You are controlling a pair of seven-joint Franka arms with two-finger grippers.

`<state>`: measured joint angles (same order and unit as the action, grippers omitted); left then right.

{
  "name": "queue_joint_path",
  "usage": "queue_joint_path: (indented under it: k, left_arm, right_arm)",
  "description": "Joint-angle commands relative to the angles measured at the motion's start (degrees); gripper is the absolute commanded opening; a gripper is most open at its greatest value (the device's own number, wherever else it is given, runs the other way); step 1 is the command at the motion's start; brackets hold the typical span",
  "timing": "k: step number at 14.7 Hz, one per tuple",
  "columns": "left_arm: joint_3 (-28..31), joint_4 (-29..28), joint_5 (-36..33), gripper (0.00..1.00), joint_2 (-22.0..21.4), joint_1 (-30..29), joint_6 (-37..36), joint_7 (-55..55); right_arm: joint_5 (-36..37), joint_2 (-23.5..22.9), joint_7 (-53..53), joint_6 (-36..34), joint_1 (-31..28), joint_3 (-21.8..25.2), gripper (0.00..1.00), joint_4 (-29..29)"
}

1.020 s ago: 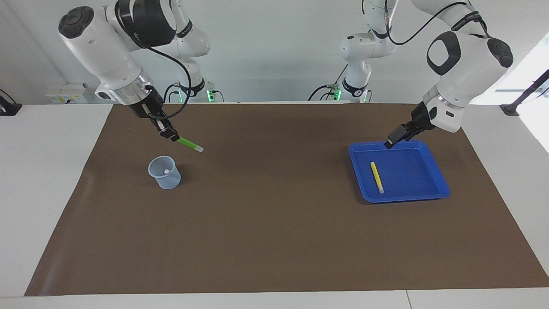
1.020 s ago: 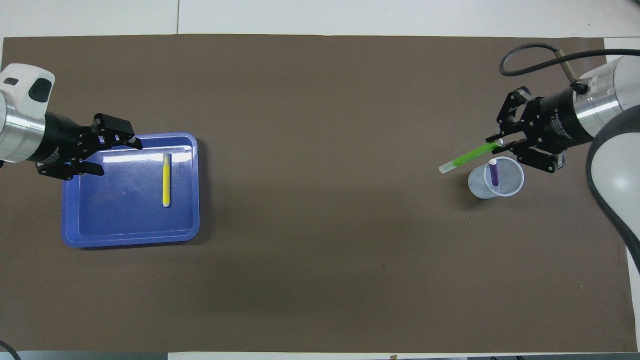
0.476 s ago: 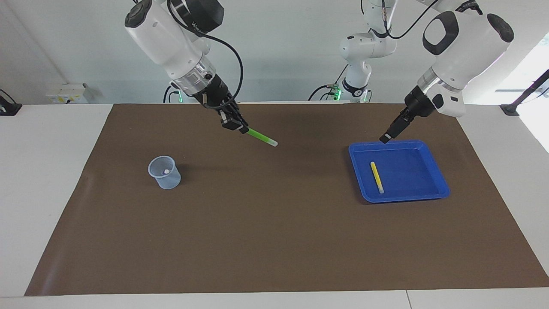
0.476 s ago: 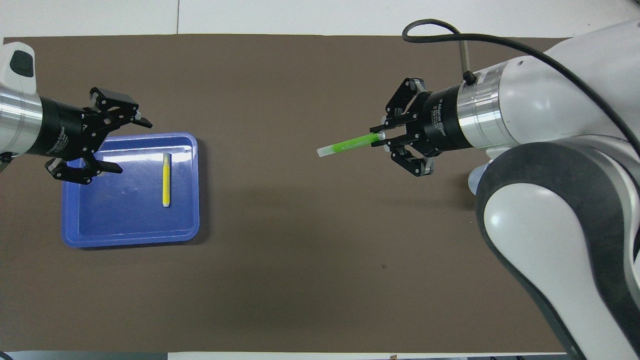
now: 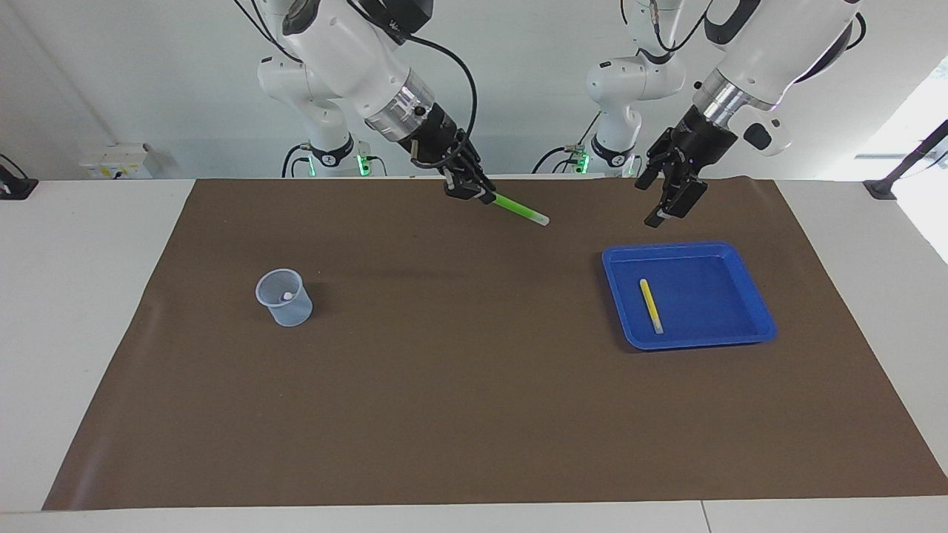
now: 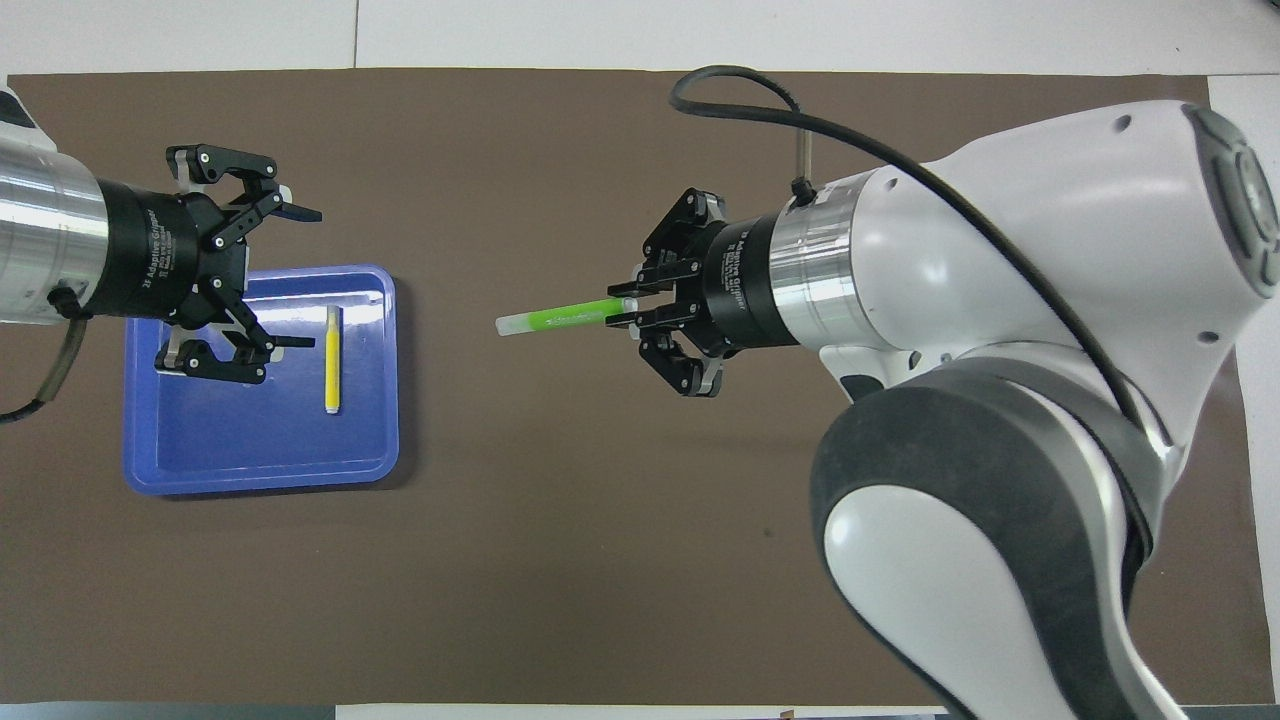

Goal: Right arm passes pens to left for tray arrangement
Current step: 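Close the left gripper on the green pen beside the right gripper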

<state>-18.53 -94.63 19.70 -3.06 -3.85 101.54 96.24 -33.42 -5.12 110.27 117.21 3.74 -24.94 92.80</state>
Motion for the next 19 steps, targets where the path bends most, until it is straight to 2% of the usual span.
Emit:
queue_joint_path:
  k: [1, 3, 11, 15, 16, 19]
  left_arm:
    - [-2.5, -0.6, 2.1, 1.0, -0.5, 0.2, 1.4, 10.9]
    - [-2.5, -2.4, 7.4, 1.0, -1.7, 0.5, 1.7, 11.2]
    - [-2.6, -15.9, 13.1, 1.0, -7.8, 4.8, 14.5, 11.1]
    - [-2.5, -16.6, 13.2, 0.99, -8.4, 5.5, 14.0, 11.3]
    - [-2.5, -16.6, 13.2, 0.96, -8.5, 5.5, 13.9, 11.3]
    - [-2.5, -16.6, 13.2, 0.77, -8.5, 5.6, 13.9, 11.4]
  right_arm:
    - [-1.4, -0.9, 2.2, 0.4, -0.6, -2.4, 0.0, -1.0]
    - [-1.3, -0.9, 3.8, 0.4, -0.6, -3.6, 0.0, -1.0]
    - [-1.1, -0.9, 5.0, 0.7, -0.5, -4.8, 0.0, -1.0]
    - [-1.1, -0.8, 5.0, 0.7, -0.5, -4.8, 0.0, -1.0]
    - [-1.1, -0.8, 5.0, 0.7, -0.5, -4.8, 0.0, -1.0]
    - [-1.1, -0.8, 5.0, 0.7, -0.5, -4.8, 0.0, -1.0]
